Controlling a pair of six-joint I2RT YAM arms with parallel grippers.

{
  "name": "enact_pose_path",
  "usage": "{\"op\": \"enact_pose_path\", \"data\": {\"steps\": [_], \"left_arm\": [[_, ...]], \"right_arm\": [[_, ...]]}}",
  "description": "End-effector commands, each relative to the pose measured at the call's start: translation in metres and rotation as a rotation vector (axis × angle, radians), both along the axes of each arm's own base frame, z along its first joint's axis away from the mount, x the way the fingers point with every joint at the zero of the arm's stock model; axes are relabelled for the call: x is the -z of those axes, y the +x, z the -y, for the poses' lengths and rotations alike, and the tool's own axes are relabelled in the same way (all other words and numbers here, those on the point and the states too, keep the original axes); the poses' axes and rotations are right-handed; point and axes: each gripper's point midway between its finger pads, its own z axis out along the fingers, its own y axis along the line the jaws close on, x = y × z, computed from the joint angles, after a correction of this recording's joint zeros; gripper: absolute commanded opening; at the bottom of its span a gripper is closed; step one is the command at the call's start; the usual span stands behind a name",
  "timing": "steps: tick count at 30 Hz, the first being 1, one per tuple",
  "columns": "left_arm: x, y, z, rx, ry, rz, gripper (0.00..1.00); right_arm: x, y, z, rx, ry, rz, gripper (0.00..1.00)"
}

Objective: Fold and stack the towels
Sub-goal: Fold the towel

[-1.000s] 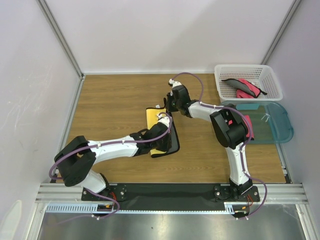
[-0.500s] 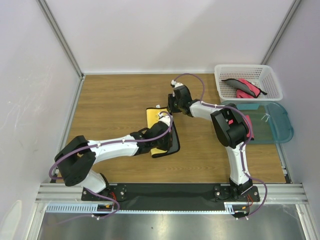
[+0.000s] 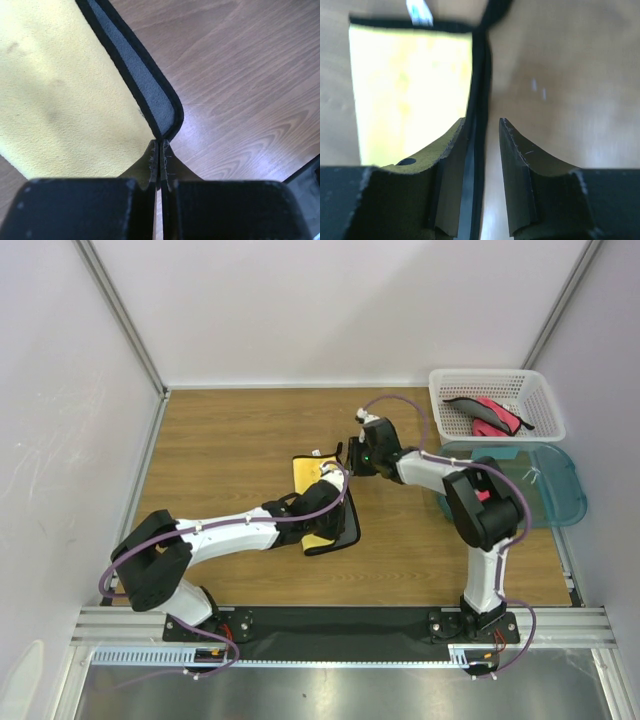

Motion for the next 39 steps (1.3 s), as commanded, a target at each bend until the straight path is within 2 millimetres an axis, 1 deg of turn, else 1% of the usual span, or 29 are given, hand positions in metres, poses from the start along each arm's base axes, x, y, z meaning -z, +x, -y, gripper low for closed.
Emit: {"op": "enact_pose_path", "data": {"steps": [1,2,3,5,6,9,10,12,13,14,15,16,17,20,23,24,28,32,34,39], "left_arm": [[-0.012,0.005,0.004,0.014,0.000,0.042,0.01],[-0.012,0.004,0.003,0.013,0.000,0.042,0.00],[-0.010,0.003,0.002,0.012,0.005,0.040,0.00],[-0.010,0.002,-0.002,0.009,0.007,0.041,0.00],[-0.010,0.002,-0.003,0.005,0.009,0.044,0.00],[-0.008,0.002,-0.009,-0.004,0.015,0.046,0.00],[-0.006,0.002,-0.013,-0.010,0.021,0.042,0.00],[-0.008,0.003,-0.017,-0.021,0.011,0.044,0.00],[-0.005,0.002,-0.020,-0.022,0.016,0.038,0.00],[-0.006,0.003,-0.021,-0.026,0.011,0.040,0.00],[-0.006,0.002,-0.025,-0.028,0.006,0.037,0.00],[-0.007,0.002,-0.026,-0.029,0.004,0.038,0.00],[-0.007,0.002,-0.027,-0.027,0.004,0.043,0.00],[-0.008,0.002,-0.034,-0.030,0.008,0.048,0.00],[-0.007,0.002,-0.042,-0.034,0.018,0.050,0.00],[-0.007,0.002,-0.044,-0.037,0.023,0.052,0.00],[-0.008,0.004,-0.054,-0.043,0.046,0.066,0.00],[-0.015,0.004,-0.057,-0.033,0.043,0.081,0.00],[-0.017,0.002,-0.056,-0.011,0.037,0.084,0.00],[-0.026,-0.007,-0.043,0.060,-0.036,0.072,0.00]], "right_arm": [[-0.038,-0.006,0.004,0.006,0.164,0.028,0.37],[-0.043,-0.008,0.005,0.002,0.186,0.035,0.37],[-0.042,-0.016,0.009,-0.004,0.195,0.021,0.37],[-0.041,-0.024,0.012,-0.008,0.187,0.016,0.36],[-0.038,-0.033,0.016,-0.014,0.187,0.002,0.34],[-0.032,-0.049,0.013,-0.031,0.206,-0.028,0.29],[-0.026,-0.061,0.012,-0.037,0.214,-0.051,0.29],[-0.021,-0.074,0.008,-0.054,0.221,-0.072,0.28],[-0.016,-0.084,0.010,-0.057,0.215,-0.086,0.28],[-0.015,-0.093,0.005,-0.074,0.212,-0.093,0.27],[-0.014,-0.098,0.006,-0.074,0.205,-0.099,0.27],[-0.008,-0.105,0.008,-0.074,0.191,-0.114,0.27],[-0.005,-0.113,0.006,-0.085,0.182,-0.121,0.27],[-0.001,-0.127,0.006,-0.086,0.169,-0.142,0.26],[0.001,-0.139,0.001,-0.098,0.166,-0.152,0.25],[0.001,-0.145,-0.005,-0.116,0.165,-0.154,0.25],[0.005,-0.154,-0.013,-0.123,0.155,-0.169,0.24],[0.010,-0.158,-0.016,-0.122,0.146,-0.191,0.22],[0.015,-0.161,-0.015,-0.116,0.130,-0.208,0.22],[0.022,-0.162,-0.013,-0.094,0.112,-0.230,0.19]]}}
